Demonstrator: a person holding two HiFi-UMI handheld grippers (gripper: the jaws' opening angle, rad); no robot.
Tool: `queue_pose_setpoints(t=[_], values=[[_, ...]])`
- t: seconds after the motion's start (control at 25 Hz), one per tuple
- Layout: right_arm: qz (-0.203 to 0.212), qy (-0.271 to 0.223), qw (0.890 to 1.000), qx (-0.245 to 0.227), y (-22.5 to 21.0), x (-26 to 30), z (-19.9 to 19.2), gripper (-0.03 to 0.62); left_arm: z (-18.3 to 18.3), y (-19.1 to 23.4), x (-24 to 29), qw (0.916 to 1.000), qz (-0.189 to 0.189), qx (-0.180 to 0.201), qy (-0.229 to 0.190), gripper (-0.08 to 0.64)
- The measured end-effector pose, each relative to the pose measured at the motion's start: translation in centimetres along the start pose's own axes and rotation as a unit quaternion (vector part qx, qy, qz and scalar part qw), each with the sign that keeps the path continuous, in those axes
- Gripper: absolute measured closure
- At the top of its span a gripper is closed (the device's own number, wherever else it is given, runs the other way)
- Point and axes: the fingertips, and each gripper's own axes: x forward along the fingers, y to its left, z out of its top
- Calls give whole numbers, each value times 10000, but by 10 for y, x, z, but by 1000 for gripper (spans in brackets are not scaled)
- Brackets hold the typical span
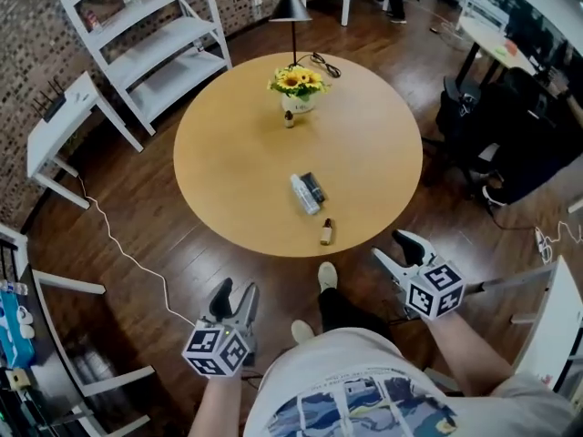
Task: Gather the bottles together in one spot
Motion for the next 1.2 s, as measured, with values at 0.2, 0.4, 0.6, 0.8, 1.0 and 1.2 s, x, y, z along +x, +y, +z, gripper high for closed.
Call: queue_pose_setpoints(t=[0.2, 0.4, 0.6, 0.8, 1.0, 1.2], values=[[-110, 169, 9998, -52, 26, -31, -24, 310, -13, -10, -25, 9999, -143, 75, 43, 344], [-191, 270, 9992, -217, 52, -35, -38, 310, -22, -17, -37, 9996, -259, 82, 85, 344], [-277, 358, 9988, -169, 60, -38, -49, 310, -30, -29, -39, 9979, -463, 333, 320, 345], [-310, 427, 9985, -167, 64, -35, -57, 310, -35, -34, -40, 9966, -647, 330, 387, 343], [-403, 586, 9973, -164, 53, -24, -70, 310, -37, -27, -40, 9973, -548, 376, 327, 341], [-394, 991, 9942, 114, 34, 16, -100, 310, -46, -23, -35, 9971, -500, 310, 480, 341]])
